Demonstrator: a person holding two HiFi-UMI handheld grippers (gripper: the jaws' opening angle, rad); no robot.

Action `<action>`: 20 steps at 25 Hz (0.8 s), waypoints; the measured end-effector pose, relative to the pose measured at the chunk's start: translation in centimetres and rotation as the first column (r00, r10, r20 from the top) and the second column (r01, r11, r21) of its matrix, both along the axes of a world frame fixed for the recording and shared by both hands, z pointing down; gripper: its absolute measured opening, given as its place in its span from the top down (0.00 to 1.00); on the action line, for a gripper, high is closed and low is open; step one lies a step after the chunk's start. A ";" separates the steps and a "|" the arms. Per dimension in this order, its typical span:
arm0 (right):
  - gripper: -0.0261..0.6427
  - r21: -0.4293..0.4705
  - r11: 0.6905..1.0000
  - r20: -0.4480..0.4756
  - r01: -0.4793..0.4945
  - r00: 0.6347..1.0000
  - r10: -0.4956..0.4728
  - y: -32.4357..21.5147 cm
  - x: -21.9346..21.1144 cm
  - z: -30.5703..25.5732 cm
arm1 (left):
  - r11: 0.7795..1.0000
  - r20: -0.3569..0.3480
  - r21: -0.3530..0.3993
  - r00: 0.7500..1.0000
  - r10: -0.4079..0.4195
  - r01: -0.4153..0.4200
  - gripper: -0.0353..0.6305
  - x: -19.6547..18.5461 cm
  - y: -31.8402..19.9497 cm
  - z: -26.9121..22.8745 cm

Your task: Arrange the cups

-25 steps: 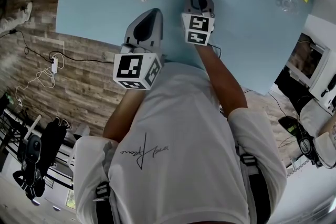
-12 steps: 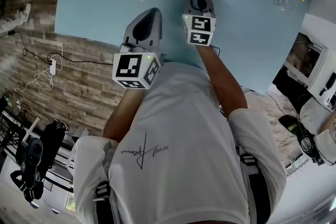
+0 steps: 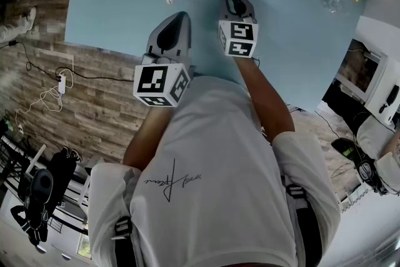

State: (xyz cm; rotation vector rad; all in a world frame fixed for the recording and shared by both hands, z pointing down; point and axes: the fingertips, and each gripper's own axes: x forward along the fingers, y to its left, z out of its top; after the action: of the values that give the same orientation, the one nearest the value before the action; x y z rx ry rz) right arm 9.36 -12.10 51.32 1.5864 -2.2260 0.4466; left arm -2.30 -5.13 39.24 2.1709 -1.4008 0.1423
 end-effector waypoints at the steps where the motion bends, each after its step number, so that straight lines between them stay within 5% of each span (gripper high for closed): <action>1: 0.87 0.002 1.000 0.004 0.002 1.000 -0.002 0.0 0.0 -0.2 | 1.000 -0.002 0.001 1.000 -0.001 0.001 0.94 0.0 0.0 0.0; 20: 0.87 0.038 0.999 0.022 0.033 0.999 -0.034 -0.6 -0.3 -3.8 | 1.000 -0.028 0.016 1.000 -0.006 0.006 0.94 0.2 0.1 -0.2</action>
State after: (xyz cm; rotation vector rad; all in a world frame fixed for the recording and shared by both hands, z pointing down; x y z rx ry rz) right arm 9.03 -12.74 47.52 1.5681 -2.2869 0.4170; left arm -2.11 -5.04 39.07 2.1731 -1.3972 0.0984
